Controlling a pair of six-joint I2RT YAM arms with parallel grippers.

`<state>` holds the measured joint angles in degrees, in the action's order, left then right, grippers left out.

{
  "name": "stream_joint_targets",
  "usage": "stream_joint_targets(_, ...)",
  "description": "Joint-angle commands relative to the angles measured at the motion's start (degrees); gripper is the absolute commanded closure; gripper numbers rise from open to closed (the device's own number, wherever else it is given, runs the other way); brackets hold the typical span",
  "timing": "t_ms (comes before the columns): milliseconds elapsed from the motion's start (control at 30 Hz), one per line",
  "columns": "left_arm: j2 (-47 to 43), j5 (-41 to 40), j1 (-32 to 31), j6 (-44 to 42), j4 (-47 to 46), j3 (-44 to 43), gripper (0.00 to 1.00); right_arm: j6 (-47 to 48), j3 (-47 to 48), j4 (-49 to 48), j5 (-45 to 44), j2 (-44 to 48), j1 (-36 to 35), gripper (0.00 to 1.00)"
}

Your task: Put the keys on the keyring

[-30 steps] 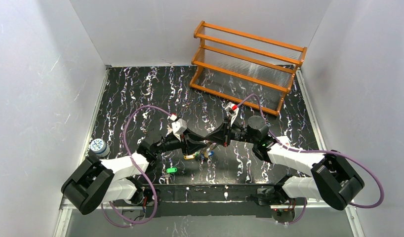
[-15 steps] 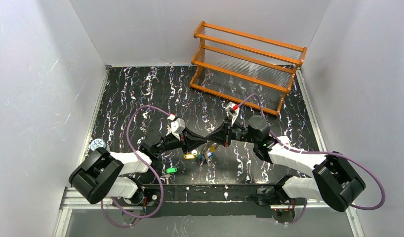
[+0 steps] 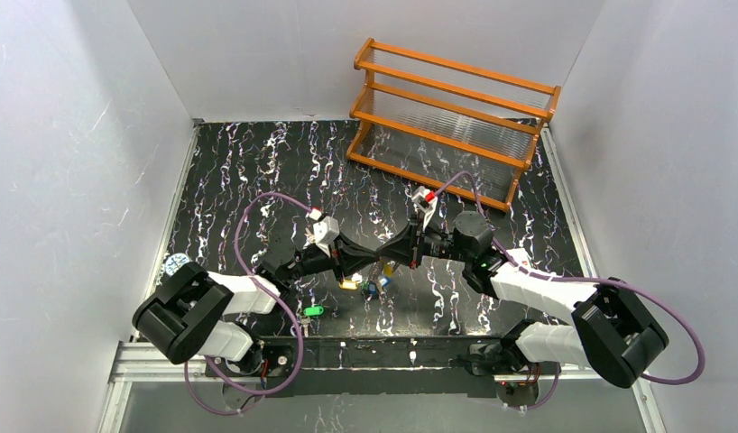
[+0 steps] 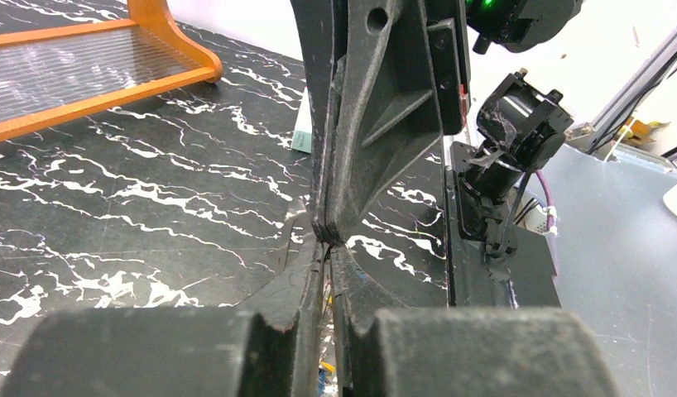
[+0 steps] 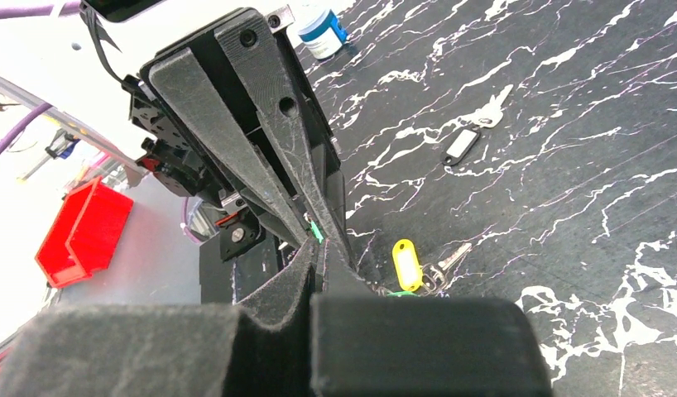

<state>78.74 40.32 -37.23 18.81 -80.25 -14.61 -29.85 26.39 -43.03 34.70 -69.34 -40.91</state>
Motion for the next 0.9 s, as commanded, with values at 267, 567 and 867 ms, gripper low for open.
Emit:
stream_joint_targets(267,-3.19,0.57,-0.19,0.52,-0.18,-0.38,1.00,5.90,3.55,4.77,-4.08,4.24,-0.14,0.65)
stream_joint_targets(567,-16.30,-5.29,-0.23,-15.54,40.06,-9.91,1.00,13.59,7.58,17.00,-8.84,8.19,-0.15,0.29)
stream_joint_targets(867,-19.21,-10.65,-0.79,-29.99,76.65,-23.25,1.00,25.84,6.30,19.50,-5.30,11.47,-0.17,0.29)
